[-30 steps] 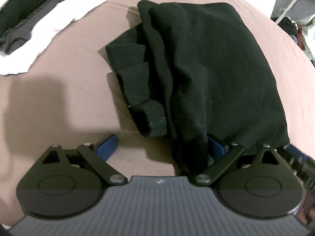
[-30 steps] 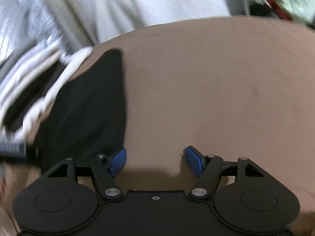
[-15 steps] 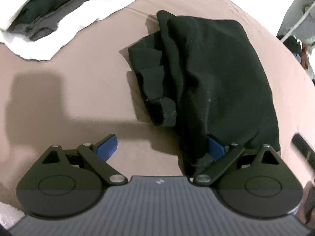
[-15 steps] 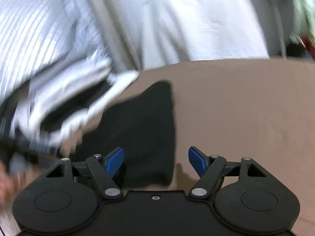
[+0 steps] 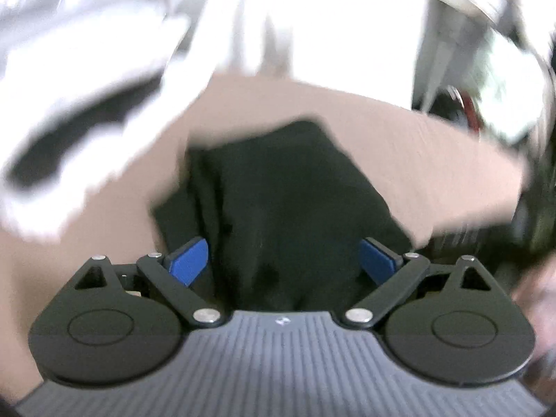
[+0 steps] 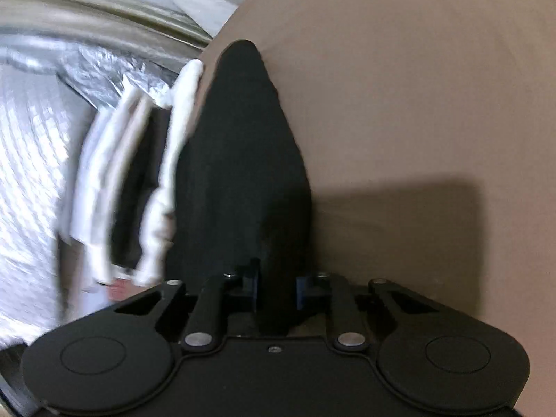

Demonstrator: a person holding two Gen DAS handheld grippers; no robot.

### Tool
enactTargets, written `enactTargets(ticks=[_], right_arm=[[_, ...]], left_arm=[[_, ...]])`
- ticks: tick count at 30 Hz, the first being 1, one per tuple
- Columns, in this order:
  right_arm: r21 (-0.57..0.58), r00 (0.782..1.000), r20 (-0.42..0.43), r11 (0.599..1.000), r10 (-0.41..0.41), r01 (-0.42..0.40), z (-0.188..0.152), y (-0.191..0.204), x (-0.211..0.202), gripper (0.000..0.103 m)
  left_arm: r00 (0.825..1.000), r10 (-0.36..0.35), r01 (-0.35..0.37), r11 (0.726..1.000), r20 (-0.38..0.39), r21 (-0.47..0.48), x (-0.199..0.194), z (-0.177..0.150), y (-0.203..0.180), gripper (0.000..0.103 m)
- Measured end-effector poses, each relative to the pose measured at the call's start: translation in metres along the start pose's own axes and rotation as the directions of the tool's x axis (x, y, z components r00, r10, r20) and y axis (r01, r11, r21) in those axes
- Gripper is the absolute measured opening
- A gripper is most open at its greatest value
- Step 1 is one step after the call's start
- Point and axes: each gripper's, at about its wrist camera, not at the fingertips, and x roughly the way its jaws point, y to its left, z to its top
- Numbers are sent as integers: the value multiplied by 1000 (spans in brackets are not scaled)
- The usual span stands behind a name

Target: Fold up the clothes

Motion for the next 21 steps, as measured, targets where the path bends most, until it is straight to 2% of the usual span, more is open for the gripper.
enactTargets(ticks=[1,3,6,7,8,10,11,12,13,14,15,16,18,19,21], right_arm=[[16,999,-10,999,36,-35,1,4,-5,21],[17,996,-30,996,85,-84,6,20,-9,21],[-15,993,-54,994,105,-106,13,47,-13,20],[-21,992,-67,994,108,-110,15,53,-14,20],[-28,990,-86,993,112,-115,17,58,-12,20],[-47,986,-121,992,114,-121,21,69,-10,20],[-68,985,-134,991,107,-117,22,73,-8,20],[-90,984,-146,990,99,-113,24,78,-7,20],[-118,984,-153,987,91,-109,25,82,-7,20],[-154,985,-148,982,91,-114,25,82,-9,21],[-188,984,-142,973,105,-131,26,77,-14,24],[-215,985,-127,966,116,-142,27,70,-19,24],[-247,989,-74,958,129,-143,29,52,-26,25],[-235,989,-55,961,137,-146,31,41,-27,33],[-115,987,-46,981,152,-156,39,19,-23,71]], left_arm=[[1000,-2,1,998,16,70,-2,-1,-11,96],[999,-48,47,992,-1,114,1,-4,-25,96],[997,-74,74,976,-6,205,5,-13,-48,96],[999,-51,49,963,1,267,9,-17,-57,96],[1000,3,-7,943,10,334,15,-21,-66,96],[988,150,-152,884,40,441,32,-29,-80,96],[978,206,-201,873,37,445,41,-30,-79,87],[970,241,-226,877,19,424,49,-28,-73,54],[961,276,-252,879,1,404,57,-26,-67,38],[959,281,-255,897,-23,360,61,-23,-58,25],[964,261,-238,926,-43,294,61,-17,-46,19],[969,240,-223,946,-49,235,59,-12,-36,19],[976,215,-206,963,-32,177,48,-5,-26,18],[976,215,-208,963,-23,171,44,-3,-24,17],[974,225,-217,959,-25,182,42,-4,-23,17]])
